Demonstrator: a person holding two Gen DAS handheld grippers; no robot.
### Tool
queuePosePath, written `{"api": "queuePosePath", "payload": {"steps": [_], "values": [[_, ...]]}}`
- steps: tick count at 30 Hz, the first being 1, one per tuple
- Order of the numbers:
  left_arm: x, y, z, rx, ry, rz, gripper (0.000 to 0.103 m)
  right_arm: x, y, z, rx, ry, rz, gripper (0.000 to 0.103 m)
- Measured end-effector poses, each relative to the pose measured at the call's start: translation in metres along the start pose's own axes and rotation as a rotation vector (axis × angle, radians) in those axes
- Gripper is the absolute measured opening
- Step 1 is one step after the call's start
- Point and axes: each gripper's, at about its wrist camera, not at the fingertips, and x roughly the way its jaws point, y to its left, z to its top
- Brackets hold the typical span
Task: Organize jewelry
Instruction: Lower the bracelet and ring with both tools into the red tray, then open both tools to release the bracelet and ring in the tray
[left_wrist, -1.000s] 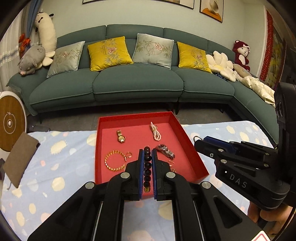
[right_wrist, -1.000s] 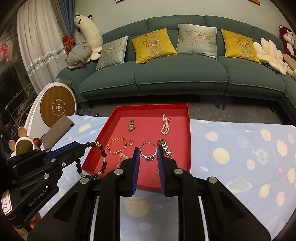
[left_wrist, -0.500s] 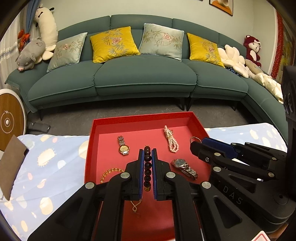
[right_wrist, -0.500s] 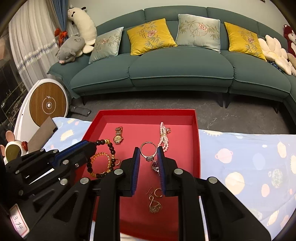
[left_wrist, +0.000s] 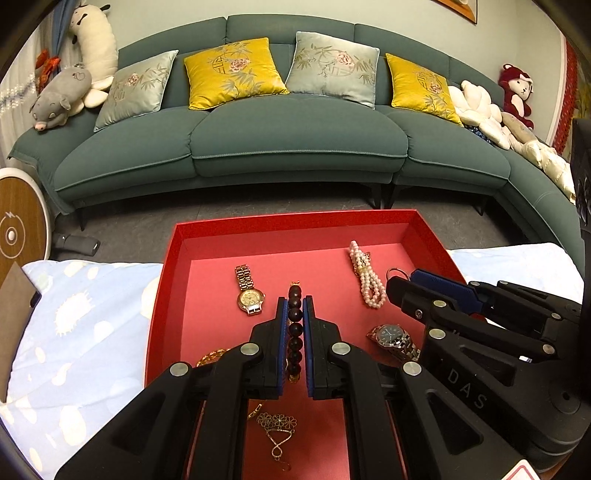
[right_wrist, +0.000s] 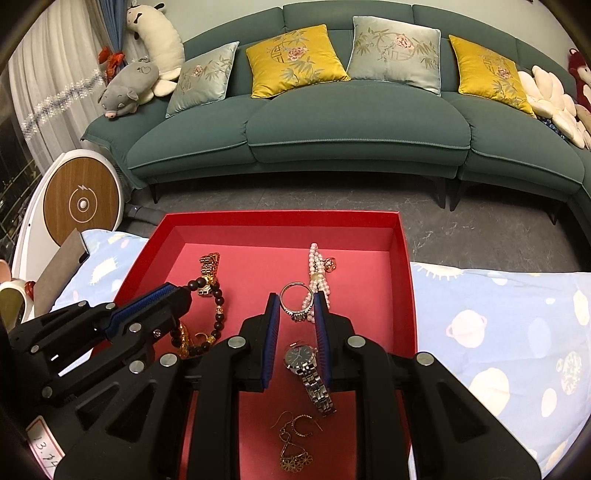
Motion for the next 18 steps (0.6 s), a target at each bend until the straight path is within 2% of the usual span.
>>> {"api": "queuePosePath", "payload": {"steps": [14,16,18], "values": [[0.002,0.011,0.002,-0.037,-0.001,0.000,0.007,0.004,0.008,0.003,-0.022,0.007,0.006,0.019],[0.001,0.014,0.002,-0.048,-0.011,0.009,0.009,0.003,0.008,0.004,-0.019,0.004,0.004,0.020],[-0.001,0.017,0.002,-0.063,-0.014,0.017,0.021,0.002,0.007,0.003,-0.016,-0.004,0.003,0.021]]}}
